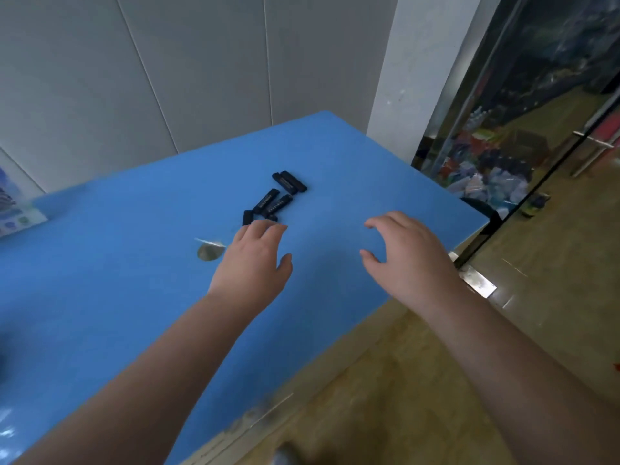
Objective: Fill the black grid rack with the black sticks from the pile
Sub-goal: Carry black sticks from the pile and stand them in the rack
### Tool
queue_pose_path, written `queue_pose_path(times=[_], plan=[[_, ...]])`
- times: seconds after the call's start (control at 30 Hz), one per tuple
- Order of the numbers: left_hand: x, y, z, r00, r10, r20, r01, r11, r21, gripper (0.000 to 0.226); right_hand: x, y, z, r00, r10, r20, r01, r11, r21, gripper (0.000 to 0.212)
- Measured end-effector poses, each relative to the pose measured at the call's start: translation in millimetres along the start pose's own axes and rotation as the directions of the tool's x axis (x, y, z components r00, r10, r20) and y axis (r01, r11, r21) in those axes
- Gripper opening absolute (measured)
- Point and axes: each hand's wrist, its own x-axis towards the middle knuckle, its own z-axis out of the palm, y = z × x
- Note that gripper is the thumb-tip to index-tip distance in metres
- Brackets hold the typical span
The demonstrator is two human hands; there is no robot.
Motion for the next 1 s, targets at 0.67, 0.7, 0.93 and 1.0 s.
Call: queue_pose_path(times=[0.67,0.7,0.93,1.0], plan=[[98.1,-17.8,30.1,0.882,-0.465,0.076,0.433,0.864,0.258,0.016,181.1,16.4,78.4,0.899,-0.381,0.215,0.335,0.916,0.220,0.038],[99.7,-16.6,30.3,0.870,-0.488,0.071,0.460,0.855,0.239,0.014,185.4,16.7,80.8,0.890,-0.395,0.229,0.346,0.911,0.226,0.038],[105.2,-13.3,31.5,0.808,-0.568,0.154,0.552,0.822,0.136,0.021,214.4,5.4,100.9,0.810,-0.535,0.242,0.468,0.837,0.284,0.033],[101.6,-9.9,31.8,0.812,-0.565,0.146,0.565,0.824,0.045,0.015,222.7,-3.4,109.0,0.778,-0.583,0.234,0.518,0.806,0.287,0.026]])
